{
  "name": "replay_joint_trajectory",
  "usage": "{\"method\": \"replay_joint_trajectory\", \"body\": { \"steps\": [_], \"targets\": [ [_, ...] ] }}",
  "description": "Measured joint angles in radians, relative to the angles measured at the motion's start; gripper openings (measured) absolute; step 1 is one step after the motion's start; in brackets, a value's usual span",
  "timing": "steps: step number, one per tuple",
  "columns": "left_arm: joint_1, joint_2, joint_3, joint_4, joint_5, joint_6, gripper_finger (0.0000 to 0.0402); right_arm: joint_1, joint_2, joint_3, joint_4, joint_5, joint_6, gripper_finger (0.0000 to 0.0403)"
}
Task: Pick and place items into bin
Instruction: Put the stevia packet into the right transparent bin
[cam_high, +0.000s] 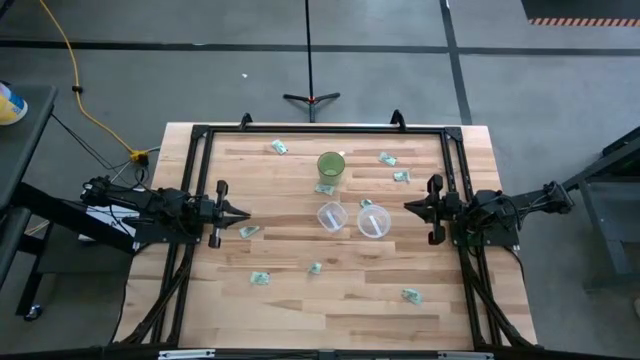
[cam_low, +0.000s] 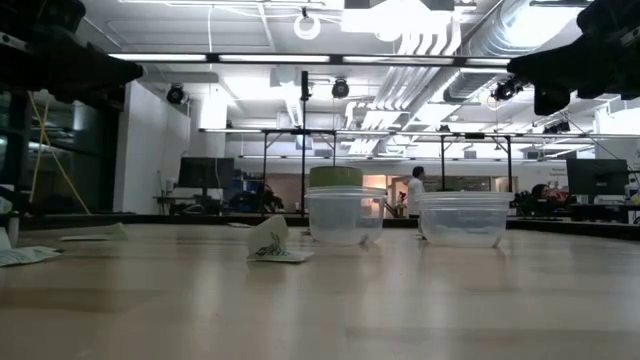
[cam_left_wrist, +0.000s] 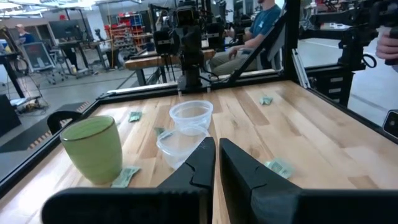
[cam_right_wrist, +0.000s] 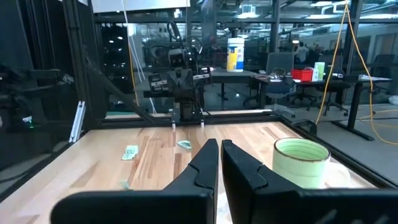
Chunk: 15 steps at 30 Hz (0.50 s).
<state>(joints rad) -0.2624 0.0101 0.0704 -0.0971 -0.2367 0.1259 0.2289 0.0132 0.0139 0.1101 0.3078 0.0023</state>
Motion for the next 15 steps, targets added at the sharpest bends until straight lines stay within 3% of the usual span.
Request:
{"method": "replay_joint_trajectory", "body": {
  "steps": [8, 11, 15],
  "targets": [
    [0.0, 0.0, 0.0, 0.006, 0.0, -0.003, 0.006, -0.002, 0.001, 0.001, 0.047, 0.075, -0.023, 0.002],
    [0.0, 0.0, 0.0, 0.028, 0.0, -0.003, 0.006, -0.002, 0.007, 0.002, 0.124, 0.011, -0.021, 0.0054],
    [0.0, 0.0, 0.0, 0.036, -0.001, -0.004, 0.006, 0.005, 0.057, 0.002, 0.201, -0.078, -0.03, 0.0132]
  ]
}}
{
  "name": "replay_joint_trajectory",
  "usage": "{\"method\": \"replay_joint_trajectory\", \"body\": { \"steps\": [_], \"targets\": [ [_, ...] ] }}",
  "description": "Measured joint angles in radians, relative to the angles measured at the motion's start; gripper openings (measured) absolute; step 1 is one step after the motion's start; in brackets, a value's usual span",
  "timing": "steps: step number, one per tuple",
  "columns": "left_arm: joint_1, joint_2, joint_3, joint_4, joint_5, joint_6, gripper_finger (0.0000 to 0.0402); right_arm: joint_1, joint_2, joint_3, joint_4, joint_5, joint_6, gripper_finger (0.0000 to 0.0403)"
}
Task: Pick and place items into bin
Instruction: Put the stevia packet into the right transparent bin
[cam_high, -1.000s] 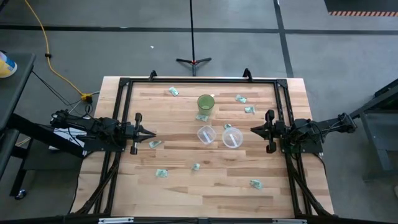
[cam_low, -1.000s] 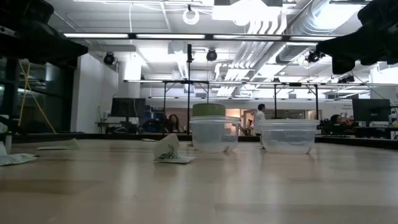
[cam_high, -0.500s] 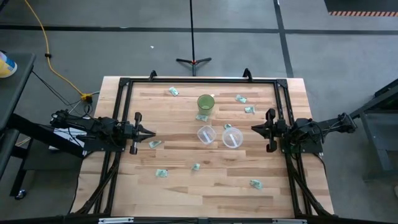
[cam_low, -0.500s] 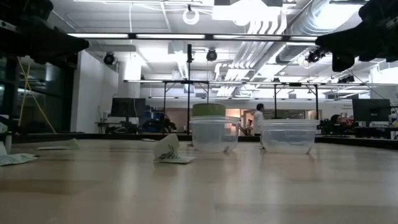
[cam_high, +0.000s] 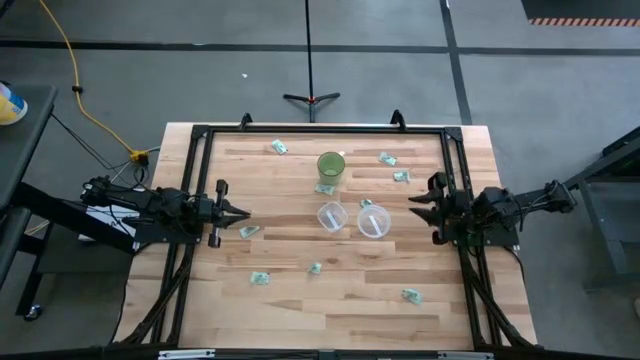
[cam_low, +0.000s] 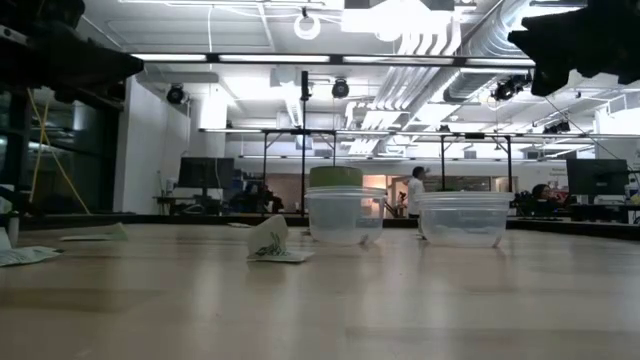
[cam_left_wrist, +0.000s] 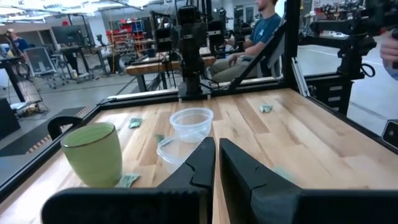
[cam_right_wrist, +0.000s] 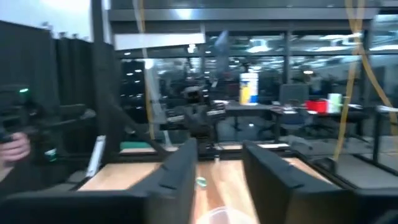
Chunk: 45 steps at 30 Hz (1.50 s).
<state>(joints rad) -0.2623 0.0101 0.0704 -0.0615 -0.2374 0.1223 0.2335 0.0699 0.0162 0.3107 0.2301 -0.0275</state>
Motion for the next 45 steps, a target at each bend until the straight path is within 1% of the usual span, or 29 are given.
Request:
{"method": "replay_joint_trajectory", "body": {
  "steps": [3, 5, 7, 9, 11, 13, 16, 20, 23, 26, 29, 32, 36, 41, 45],
  "targets": [
    [0.0, 0.0, 0.0, 0.003, -0.014, 0.0, 0.006, 0.015, 0.057, 0.0, 0.029, -0.04, 0.014, 0.0193],
    [0.0, 0.0, 0.0, 0.003, -0.034, 0.0, 0.006, 0.032, 0.105, 0.0, 0.062, -0.056, 0.037, 0.0223],
    [0.0, 0.0, 0.0, 0.002, -0.047, -0.003, 0.006, 0.052, 0.158, 0.0, 0.113, -0.057, 0.047, 0.0242],
    [0.0, 0.0, 0.0, 0.001, -0.062, -0.023, 0.006, 0.078, 0.212, 0.0, 0.176, -0.057, 0.041, 0.025],
    [0.0, 0.0, 0.0, 0.001, -0.078, -0.04, 0.006, 0.106, 0.265, 0.012, 0.209, -0.051, 0.024, 0.0251],
    [0.0, 0.0, 0.0, 0.001, -0.096, -0.051, 0.006, 0.136, 0.319, 0.049, 0.18, -0.026, 0.023, 0.025],
    [0.0, 0.0, 0.0, 0.001, -0.109, -0.053, 0.006, 0.177, 0.41, 0.134, 0.069, 0.003, 0.027, 0.0248],
    [0.0, 0.0, 0.0, 0.0, -0.113, -0.053, 0.006, 0.223, 0.53, 0.279, -0.142, 0.019, 0.037, 0.0249],
    [0.0, 0.0, 0.0, 0.0, -0.114, -0.053, 0.006, 0.249, 0.61, 0.384, -0.315, 0.017, 0.107, 0.0248],
    [0.0, 0.0, 0.0, 0.0, -0.114, -0.053, 0.006, 0.264, 0.681, 0.46, -0.464, 0.016, 0.204, 0.0249],
    [0.0, 0.0, 0.0, 0.0, -0.114, -0.053, 0.006, 0.277, 0.742, 0.504, -0.547, 0.017, 0.321, 0.0249],
    [0.0, 0.0, -0.001, 0.0, -0.114, -0.053, 0.006, 0.287, 0.796, 0.514, -0.574, 0.012, 0.438, 0.0248],
    [0.0, 0.0, -0.001, 0.0, -0.114, -0.053, 0.006, 0.304, 0.868, 0.514, -0.587, -0.043, 0.591, 0.0249],
    [0.0, 0.0, -0.001, 0.0, -0.115, -0.052, 0.006, 0.346, 0.966, 0.514, -0.583, -0.168, 0.76, 0.0248],
    [0.0, 0.0, -0.001, 0.0, -0.115, -0.052, 0.006, 0.393, 1.039, 0.513, -0.583, -0.239, 0.914, 0.0245]
  ]
}}
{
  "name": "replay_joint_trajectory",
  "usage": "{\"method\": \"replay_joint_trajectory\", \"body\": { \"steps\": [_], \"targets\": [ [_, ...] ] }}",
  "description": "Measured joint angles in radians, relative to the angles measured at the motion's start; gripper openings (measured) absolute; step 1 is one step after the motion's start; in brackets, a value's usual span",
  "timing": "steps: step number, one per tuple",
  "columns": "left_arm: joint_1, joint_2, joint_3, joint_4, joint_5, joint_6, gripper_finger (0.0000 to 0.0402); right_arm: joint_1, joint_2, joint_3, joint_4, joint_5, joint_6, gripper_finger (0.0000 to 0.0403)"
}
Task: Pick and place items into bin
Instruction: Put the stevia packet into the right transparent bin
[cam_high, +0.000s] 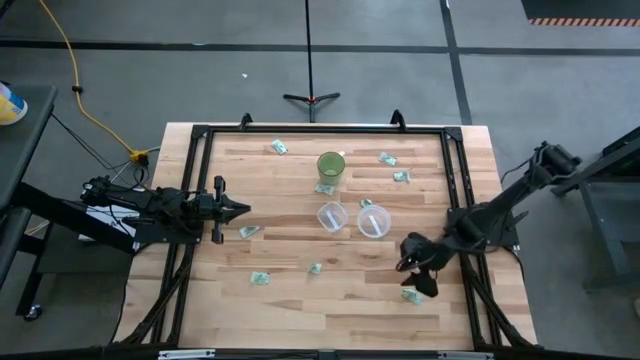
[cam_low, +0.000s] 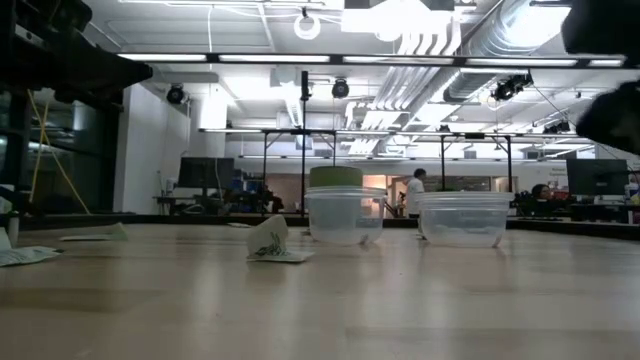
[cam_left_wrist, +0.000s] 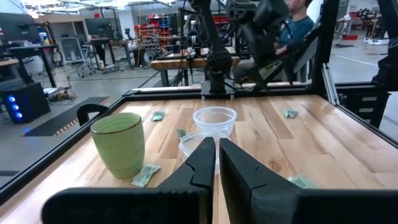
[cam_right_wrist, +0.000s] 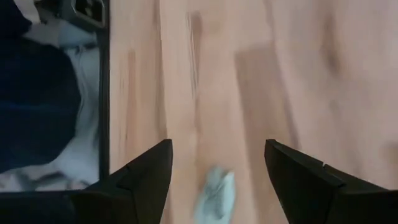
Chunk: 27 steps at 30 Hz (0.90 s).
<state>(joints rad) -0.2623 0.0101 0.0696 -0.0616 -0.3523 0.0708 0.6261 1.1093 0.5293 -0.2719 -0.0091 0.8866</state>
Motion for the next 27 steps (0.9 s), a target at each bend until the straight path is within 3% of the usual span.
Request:
{"method": "replay_joint_trajectory", "body": {
  "steps": [6, 13, 18, 27],
  "targets": [
    [0.0, 0.0, 0.0, -0.006, 0.0, 0.001, 0.006, 0.077, 0.098, 0.0, 0.054, -0.035, 0.168, 0.0243],
    [0.0, 0.0, 0.0, -0.018, 0.0, 0.001, 0.006, 0.149, 0.215, 0.0, 0.13, 0.027, 0.23, 0.0243],
    [0.0, 0.0, 0.0, -0.016, 0.0, 0.003, 0.006, 0.17, 0.305, 0.0, 0.13, 0.008, 0.282, 0.0242],
    [0.0, 0.0, 0.0, -0.016, -0.001, 0.003, 0.006, 0.179, 0.344, 0.003, 0.145, 0.006, 0.367, 0.0242]
  ]
}}
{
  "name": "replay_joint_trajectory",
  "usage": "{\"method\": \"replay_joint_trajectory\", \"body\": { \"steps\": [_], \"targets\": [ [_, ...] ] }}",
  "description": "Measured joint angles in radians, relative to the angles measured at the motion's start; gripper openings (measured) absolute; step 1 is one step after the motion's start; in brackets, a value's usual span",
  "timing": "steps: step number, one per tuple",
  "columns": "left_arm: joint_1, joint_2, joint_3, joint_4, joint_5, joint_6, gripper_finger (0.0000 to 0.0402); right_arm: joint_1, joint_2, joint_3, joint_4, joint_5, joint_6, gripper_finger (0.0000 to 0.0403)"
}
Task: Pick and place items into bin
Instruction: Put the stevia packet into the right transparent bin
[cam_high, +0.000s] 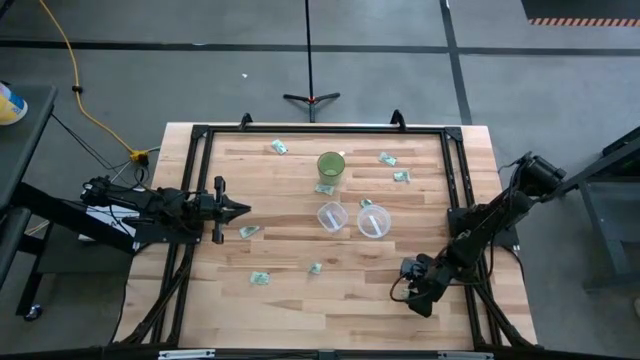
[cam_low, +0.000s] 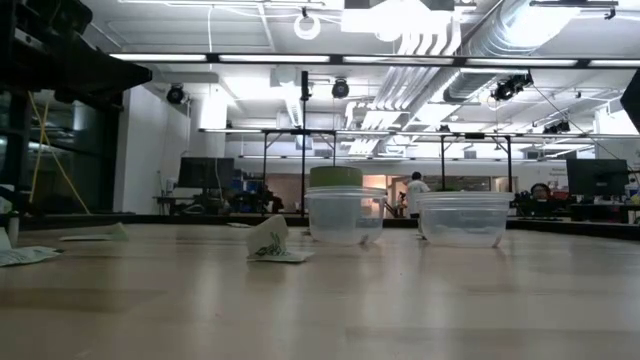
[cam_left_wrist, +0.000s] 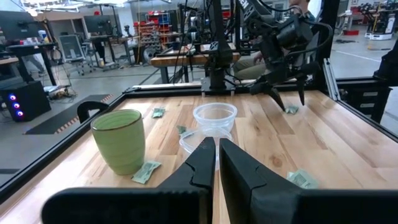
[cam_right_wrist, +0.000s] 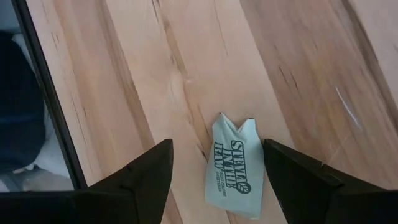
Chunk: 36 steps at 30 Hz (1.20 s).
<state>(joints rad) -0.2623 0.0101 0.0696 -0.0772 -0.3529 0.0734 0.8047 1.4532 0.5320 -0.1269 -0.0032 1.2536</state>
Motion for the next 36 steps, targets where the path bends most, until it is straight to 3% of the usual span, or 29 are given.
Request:
{"method": "replay_joint_trajectory", "body": {
  "steps": [8, 22, 32, 36],
  "targets": [
    [0.0, 0.0, 0.0, 0.0, 0.0, 0.0, 0.006, 0.0, 0.001, -0.001, -0.009, 0.001, -0.038, 0.0222],
    [0.0, 0.0, 0.0, 0.0, 0.0, 0.01, 0.006, 0.0, 0.005, -0.004, -0.024, 0.0, -0.049, 0.0078],
    [0.0, 0.0, 0.0, 0.001, 0.0, 0.011, 0.006, -0.028, -0.01, -0.006, 0.004, -0.023, -0.074, 0.0004],
    [0.0, 0.0, 0.0, 0.002, 0.0, 0.011, 0.006, -0.074, -0.052, -0.006, 0.071, 0.087, -0.197, 0.0009]
  ]
}}
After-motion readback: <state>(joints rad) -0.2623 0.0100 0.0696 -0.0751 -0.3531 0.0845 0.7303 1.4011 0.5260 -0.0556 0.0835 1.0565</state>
